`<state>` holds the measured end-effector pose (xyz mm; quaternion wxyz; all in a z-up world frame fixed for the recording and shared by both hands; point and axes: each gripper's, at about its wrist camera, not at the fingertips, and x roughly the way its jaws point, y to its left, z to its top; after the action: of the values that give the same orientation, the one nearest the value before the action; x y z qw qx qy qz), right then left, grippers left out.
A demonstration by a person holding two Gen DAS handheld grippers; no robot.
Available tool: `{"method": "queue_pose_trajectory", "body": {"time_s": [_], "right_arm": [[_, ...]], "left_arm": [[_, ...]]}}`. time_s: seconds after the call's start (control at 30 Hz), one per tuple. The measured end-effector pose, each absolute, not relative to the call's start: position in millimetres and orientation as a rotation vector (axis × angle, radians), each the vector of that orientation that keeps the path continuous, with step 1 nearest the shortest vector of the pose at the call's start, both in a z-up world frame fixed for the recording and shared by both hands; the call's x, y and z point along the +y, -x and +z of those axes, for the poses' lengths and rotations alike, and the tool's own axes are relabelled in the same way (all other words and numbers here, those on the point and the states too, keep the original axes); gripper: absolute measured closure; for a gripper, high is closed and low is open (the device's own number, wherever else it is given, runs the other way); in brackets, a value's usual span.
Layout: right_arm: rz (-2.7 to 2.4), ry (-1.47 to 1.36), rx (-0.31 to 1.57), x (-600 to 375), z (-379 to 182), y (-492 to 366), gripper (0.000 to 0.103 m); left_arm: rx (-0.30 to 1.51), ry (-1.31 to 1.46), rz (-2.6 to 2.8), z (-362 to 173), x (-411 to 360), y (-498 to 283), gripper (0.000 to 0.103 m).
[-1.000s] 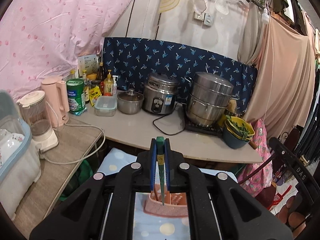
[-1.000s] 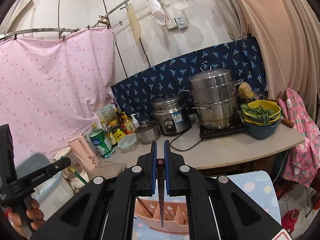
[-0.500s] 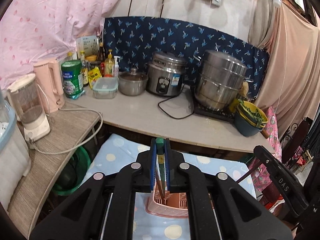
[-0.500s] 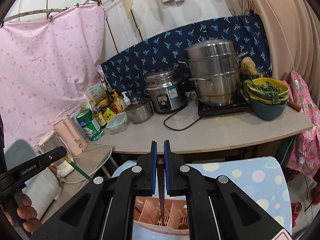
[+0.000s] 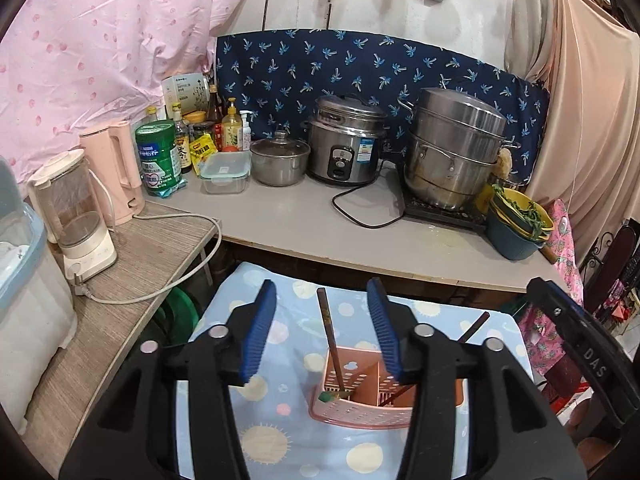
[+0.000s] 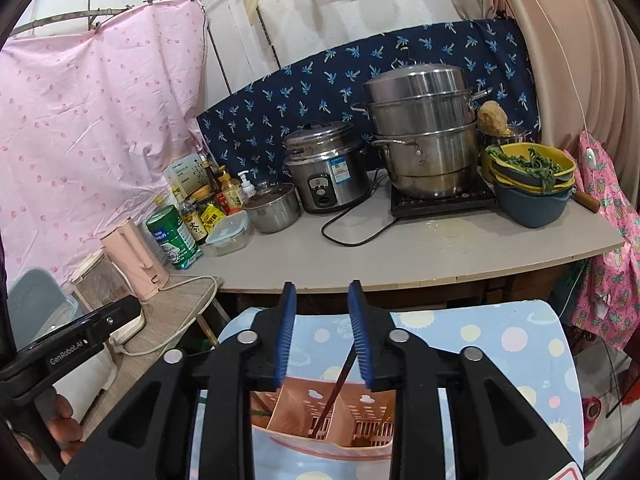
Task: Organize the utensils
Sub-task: 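Lower the chopsticks into the basket and open both tools, then move both tools back toward the remaining chopsticks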
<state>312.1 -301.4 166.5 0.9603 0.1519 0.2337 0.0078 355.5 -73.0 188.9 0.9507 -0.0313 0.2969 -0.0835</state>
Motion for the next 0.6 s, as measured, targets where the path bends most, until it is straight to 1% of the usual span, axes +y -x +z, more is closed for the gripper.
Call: {"method": "queue_pose_trajectory", "body": {"time_s": [0.03,0.07,0.47,0.57,0.6], "right_arm": [[0.015,-0.303,0.469,-300.2,168.7,-308.3,0.07],[0.015,-0.3,0.467,-299.5,170.2,-305.4,0.067],[0.026,-0.24,0.455,-280.6,187.2,-244.8,0.058],[0.025,-0.218,0.445,-274.1,189.7,-225.1,0.053],[0.024,-0.212,0.444,-271.9,190.1,-218.1,0.053]], "left_arm": [[0.601,0.061,-0.167,189.8,-72.8,-352.8,0.05],[0.598,0.056,-0.16,190.6,-72.5,-349.5,0.049],[0.566,-0.002,-0.127,202.6,-66.6,-296.0,0.049],[0.561,-0.016,-0.118,204.2,-64.1,-278.3,0.049],[0.557,-0.022,-0.113,204.3,-63.6,-272.7,0.049]]}}
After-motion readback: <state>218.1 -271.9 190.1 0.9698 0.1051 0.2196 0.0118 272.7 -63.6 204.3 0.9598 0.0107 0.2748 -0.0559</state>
